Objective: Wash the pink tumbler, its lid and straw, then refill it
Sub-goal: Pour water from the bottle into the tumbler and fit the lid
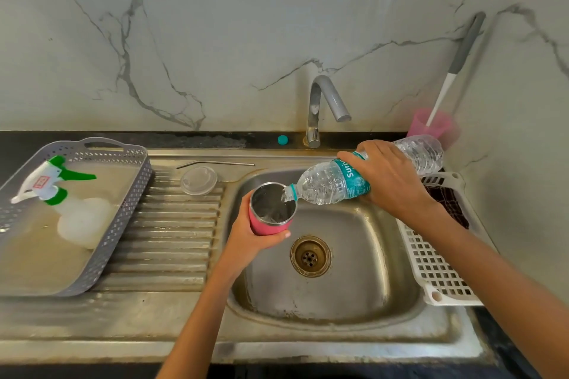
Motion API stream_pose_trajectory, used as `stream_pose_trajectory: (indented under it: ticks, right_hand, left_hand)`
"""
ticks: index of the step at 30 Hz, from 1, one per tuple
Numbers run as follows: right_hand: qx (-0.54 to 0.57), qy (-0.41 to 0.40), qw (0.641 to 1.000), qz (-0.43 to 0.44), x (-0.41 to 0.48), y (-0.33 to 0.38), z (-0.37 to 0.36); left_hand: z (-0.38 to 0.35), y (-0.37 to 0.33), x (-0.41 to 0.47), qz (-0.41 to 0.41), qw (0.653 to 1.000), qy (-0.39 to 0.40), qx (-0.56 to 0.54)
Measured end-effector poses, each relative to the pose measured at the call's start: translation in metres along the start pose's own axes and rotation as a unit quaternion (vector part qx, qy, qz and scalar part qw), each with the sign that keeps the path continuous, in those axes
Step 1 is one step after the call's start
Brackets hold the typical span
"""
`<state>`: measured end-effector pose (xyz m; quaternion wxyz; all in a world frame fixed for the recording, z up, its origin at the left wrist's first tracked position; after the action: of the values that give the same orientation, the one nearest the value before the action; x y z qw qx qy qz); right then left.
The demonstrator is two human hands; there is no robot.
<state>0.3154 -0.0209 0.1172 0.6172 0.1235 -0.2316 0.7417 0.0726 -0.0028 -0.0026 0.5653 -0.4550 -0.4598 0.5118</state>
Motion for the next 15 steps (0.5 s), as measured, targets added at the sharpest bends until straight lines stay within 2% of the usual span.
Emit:
stream_pose_trajectory:
  ticks: [15]
  right_hand:
    - [-0.011, -0.040, 0.999, 0.012, 0.0031, 0.0042, -0.0019]
  left_hand:
    - [0.0010, 0.0036, -0.0020, 0.024, 0.999, -0.003, -0.021]
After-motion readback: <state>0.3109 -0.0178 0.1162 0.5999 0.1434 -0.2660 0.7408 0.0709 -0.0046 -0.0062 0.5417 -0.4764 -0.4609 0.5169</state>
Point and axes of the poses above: each hand's wrist, its own x-axis towards the middle knuckle, its own z-axis out of the back of the hand, y = z × x, the point moved 6 cm from there along x, towards the middle knuckle, and after that the axes turned 14 degrees about -y, right-handed, at the moved point
